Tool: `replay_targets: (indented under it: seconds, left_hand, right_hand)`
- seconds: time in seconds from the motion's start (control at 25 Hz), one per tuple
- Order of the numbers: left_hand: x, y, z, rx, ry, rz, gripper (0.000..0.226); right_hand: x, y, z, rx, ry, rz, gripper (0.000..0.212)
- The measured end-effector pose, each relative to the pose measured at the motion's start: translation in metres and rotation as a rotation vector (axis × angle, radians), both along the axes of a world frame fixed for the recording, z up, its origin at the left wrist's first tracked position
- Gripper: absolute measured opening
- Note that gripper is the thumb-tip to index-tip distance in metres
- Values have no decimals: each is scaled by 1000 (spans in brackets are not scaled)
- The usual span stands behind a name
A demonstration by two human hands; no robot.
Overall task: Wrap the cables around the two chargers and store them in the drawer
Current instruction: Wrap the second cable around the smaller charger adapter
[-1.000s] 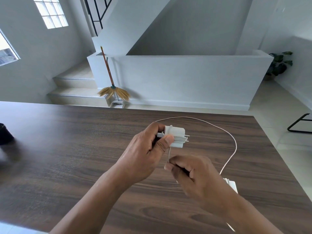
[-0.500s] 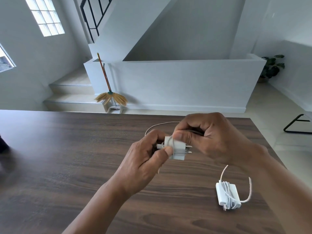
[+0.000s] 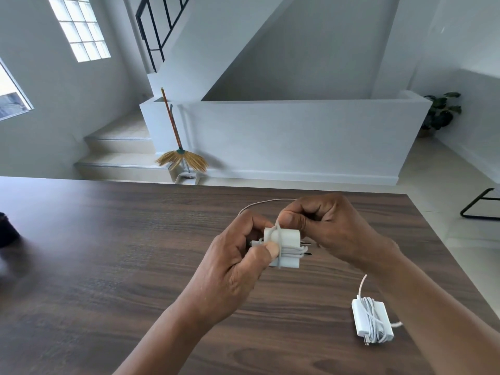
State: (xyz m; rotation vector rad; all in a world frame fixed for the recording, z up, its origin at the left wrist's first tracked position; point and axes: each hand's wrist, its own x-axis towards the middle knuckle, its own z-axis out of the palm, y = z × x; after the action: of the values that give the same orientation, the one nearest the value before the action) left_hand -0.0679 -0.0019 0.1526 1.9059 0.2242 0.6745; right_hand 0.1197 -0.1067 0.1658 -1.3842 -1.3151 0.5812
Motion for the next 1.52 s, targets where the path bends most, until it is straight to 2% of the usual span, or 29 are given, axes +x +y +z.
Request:
replay_targets:
  seconds: [0.12,0.24,0.4,0.6,0.76,0.84,1.08,1.28,1.4,1.52]
  left_hand:
    - [3,-4,0,-98,-26,-10,19]
    - [8,3,-3,-174,-39,51,24]
    - [12,10,-4,-196,-42,107,37]
    - [15,10,-6,-11,53,163,25]
    - [17,7,-8,65,92,160,23]
    - [17,3,-7,73,108,133,23]
    - [11,0,-3,38,121,102,14]
    - [5,0,-2,11,132,75,15]
    - [4,-3,-2,-86,100,54,17]
    - [5,-4,-2,-167,45,43,22]
  right_hand:
    - [-6,0,-16,-34,133,-64,15]
    - [-16,-4,-30,-78,47,-114,37]
    - [-39,-16,-38,-96,-59,-127,22]
    - [-46,-39,-20,-75,-336,-99,41]
    - [-33,-44,5,-105,-525,-89,34]
    - [-27,-42,18,-101,-547,-90,27]
    - [-6,-27,38,-84,-361,-30,13]
    - [4,-15,29,-80,-178,1,21]
    - [8,-12,26,-77,-146,27,15]
    - [9,-12,19,-57,-26,36,14]
